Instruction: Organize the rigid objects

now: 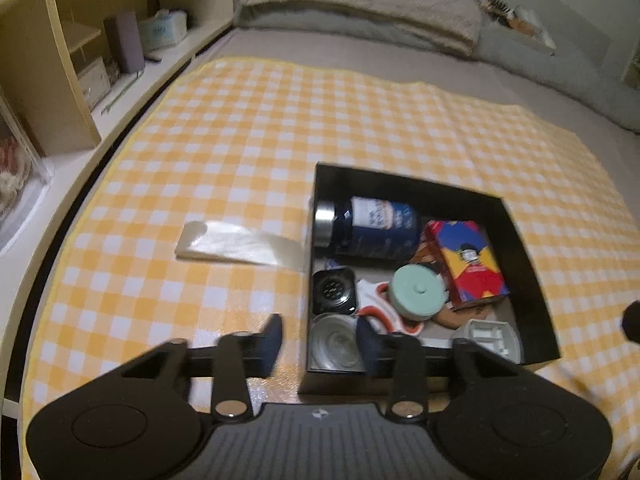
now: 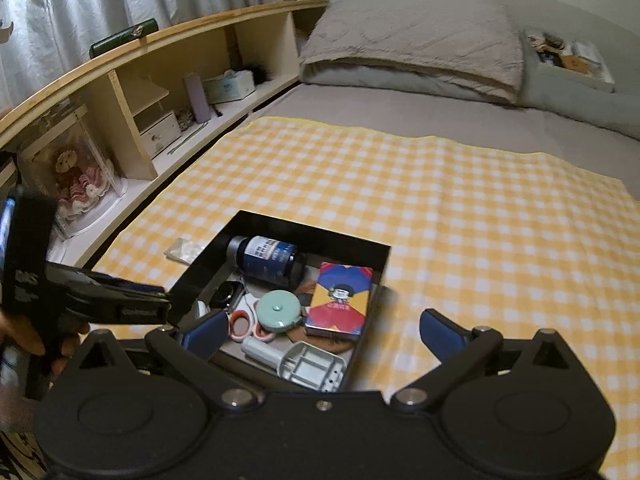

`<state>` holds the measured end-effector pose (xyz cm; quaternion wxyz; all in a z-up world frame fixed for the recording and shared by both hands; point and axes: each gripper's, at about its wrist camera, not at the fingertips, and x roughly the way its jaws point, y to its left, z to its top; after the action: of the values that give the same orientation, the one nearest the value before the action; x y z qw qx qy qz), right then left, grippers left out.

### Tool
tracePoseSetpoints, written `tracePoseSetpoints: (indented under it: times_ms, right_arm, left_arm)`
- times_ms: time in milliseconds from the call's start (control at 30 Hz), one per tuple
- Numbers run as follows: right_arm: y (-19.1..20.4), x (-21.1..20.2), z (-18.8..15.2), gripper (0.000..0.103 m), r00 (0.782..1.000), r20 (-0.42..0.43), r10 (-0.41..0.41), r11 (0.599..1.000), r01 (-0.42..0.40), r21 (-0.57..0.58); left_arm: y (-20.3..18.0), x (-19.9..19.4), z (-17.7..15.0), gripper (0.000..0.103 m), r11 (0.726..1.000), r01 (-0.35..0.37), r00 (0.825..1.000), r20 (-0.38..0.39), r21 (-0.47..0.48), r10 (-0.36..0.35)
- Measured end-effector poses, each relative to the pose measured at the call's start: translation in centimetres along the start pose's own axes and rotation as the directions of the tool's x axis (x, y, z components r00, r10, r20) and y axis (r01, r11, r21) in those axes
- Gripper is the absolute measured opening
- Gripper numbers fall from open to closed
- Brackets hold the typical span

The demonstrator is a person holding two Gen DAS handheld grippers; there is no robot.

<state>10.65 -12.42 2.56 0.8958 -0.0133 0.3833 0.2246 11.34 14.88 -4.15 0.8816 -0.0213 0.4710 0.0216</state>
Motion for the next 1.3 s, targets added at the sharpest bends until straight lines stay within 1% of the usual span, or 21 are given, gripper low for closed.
tracePoseSetpoints:
  times_ms: [67,133,233,267,333,433,533,600,733,867,1033,1200,1300]
  right_arm:
    - [0.0,-0.7,-0.6,0.103,1.000,0.017,-0.020,1.000,0.020,0.000]
    - [-0.1,-1.4,-1.0,0.103,0.999,0.039,-0.038,0.999,0.038,-0.002]
    - [-0.2,-2.4,-1.5,0.103,0.996,0.071,-0.058,0.998,0.059,-0.008]
    - [-0.2,-2.8,-1.7,0.103,0.995,0.082,-0.064,0.998,0.065,-0.010]
    - [-0.3,-3.4,-2.1,0.103,0.992,0.105,-0.072,0.997,0.074,-0.016]
    - [-0.5,-4.5,-2.6,0.103,0.987,0.137,-0.088,0.996,0.092,-0.022]
    - [-0.8,-5.6,-3.1,0.103,0.980,0.171,-0.105,0.993,0.111,-0.028]
    - [-0.9,-6.3,-3.6,0.103,0.973,0.196,-0.120,0.991,0.129,-0.031]
    - [-1.1,-7.5,-4.5,0.103,0.964,0.225,-0.142,0.988,0.153,-0.031]
    - [-1.4,-8.4,-5.4,0.103,0.957,0.245,-0.158,0.986,0.166,-0.014]
    - [-1.7,-9.1,-6.3,0.103,0.951,0.258,-0.172,0.984,0.175,0.009]
    - [-1.5,-9.6,-7.2,0.103,0.949,0.268,-0.167,0.985,0.169,0.015]
    - [-1.4,-9.9,-7.7,0.103,0.947,0.276,-0.168,0.985,0.169,0.020]
  left_arm:
    - [-0.4,-1.1,-0.2,0.052,1.000,0.009,1.000,0.028,0.011,-0.009]
    - [-0.7,-2.4,-0.4,0.065,1.000,0.019,0.998,0.057,0.017,-0.020]
    - [-1.2,-4.5,-0.8,0.078,0.999,0.032,0.993,0.115,0.021,-0.035]
    - [-1.4,-5.3,-1.0,0.080,0.999,0.028,0.989,0.141,0.027,-0.031]
    - [-1.8,-6.8,-1.3,0.087,0.999,0.013,0.981,0.194,0.039,-0.020]
    - [-2.3,-9.1,-1.8,0.094,0.999,-0.001,0.964,0.266,0.047,-0.011]
    - [-2.8,-11.0,-2.7,0.099,0.998,-0.026,0.941,0.337,0.054,0.006]
    - [-3.3,-11.9,-3.3,0.102,0.997,-0.049,0.928,0.373,0.063,0.022]
    - [-4.3,-12.9,-4.5,0.103,0.994,-0.084,0.911,0.410,0.073,0.047]
    - [-5.0,-13.4,-6.0,0.103,0.992,-0.096,0.904,0.424,0.085,0.051]
    - [-5.5,-14.5,-8.1,0.103,0.995,-0.076,0.895,0.444,0.069,0.038]
    - [-6.0,-15.6,-9.2,0.103,0.994,-0.084,0.877,0.478,0.073,0.039]
    - [-6.2,-15.8,-9.6,0.103,0.993,-0.082,0.873,0.487,0.083,0.031]
